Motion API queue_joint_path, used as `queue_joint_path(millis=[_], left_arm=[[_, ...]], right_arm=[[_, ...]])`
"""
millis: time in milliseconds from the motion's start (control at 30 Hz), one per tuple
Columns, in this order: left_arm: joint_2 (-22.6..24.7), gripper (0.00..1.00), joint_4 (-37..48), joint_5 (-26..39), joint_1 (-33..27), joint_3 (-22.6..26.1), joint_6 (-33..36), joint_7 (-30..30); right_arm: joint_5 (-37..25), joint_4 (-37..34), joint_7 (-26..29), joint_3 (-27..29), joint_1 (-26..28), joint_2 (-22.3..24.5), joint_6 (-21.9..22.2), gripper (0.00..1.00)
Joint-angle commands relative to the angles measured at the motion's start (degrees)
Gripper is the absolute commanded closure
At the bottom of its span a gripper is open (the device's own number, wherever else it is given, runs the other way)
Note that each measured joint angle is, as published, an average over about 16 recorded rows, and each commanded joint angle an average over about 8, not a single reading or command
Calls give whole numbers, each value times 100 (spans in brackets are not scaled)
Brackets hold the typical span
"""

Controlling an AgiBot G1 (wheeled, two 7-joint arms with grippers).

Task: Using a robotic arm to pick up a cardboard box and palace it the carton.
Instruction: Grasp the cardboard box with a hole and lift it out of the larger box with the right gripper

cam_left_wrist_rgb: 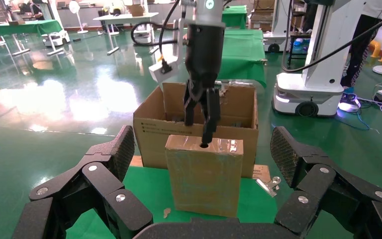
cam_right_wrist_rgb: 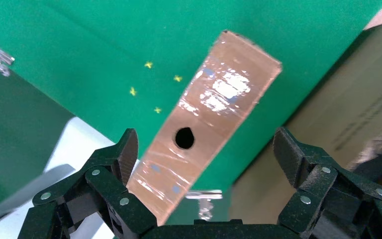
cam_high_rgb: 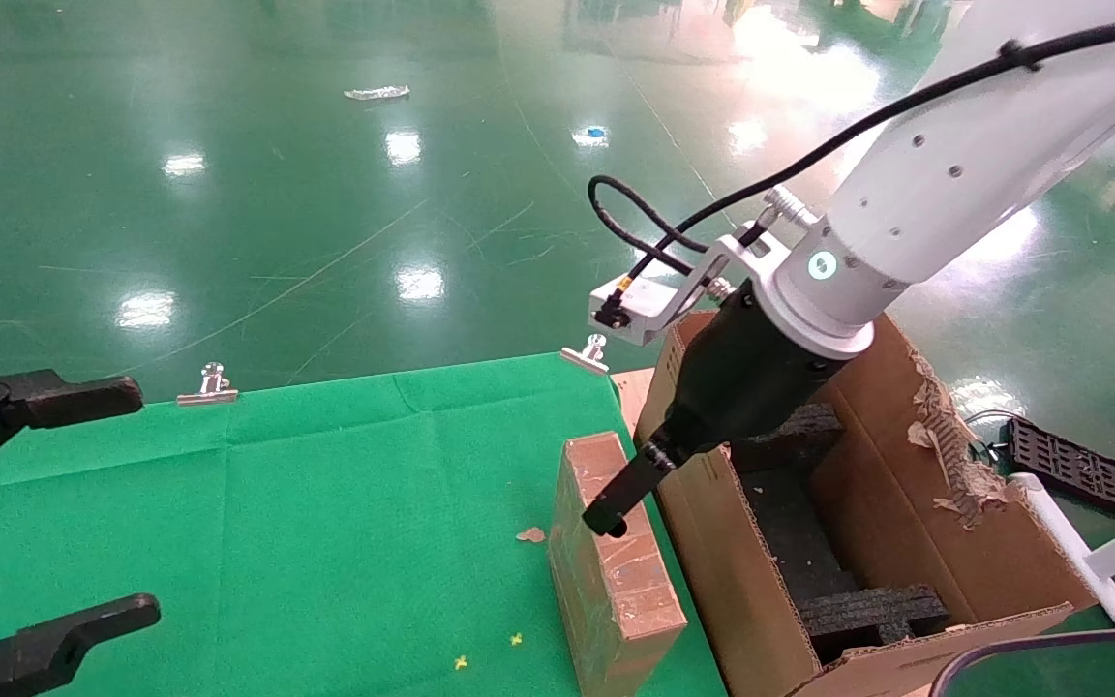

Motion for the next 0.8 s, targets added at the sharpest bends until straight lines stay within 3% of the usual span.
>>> queue_joint_path(millis=[33,167,200,267,400,433,500,667,733,800], left_arm=[[0,0,0,0,0,1,0,0],[-1,0,0,-1,0,2,-1,1],[-1,0,0,-1,0,2,-1,1],[-1,0,0,-2,-1,2,-1,1],[-1,6,0,-2,-1,3,-1,2],[-1,13,0,-2,-1,4,-2,2],[-2,31,0,-3,-1,4,-2,2],[-2,86,0,-4,-1,5,-2,3],[-2,96,0,-4,-1,6,-3,3],[-3,100,0,-4,-1,6,-3,3]], right_arm=[[27,-137,234,-35,-67,-34,23,0],[20,-292,389,-114,-239,-144,59,0],[13,-317,413,-130,-272,-171,67,6],[-15,-344,442,-160,-319,-222,83,23],[-105,-331,505,-214,-360,-303,108,73],[-127,-317,523,-225,-365,-315,115,86],[-172,-280,565,-247,-372,-334,130,98],[-266,-161,671,-290,-395,-349,186,100],[-302,-114,712,-308,-410,-348,210,100],[-335,-72,750,-326,-427,-345,231,100]])
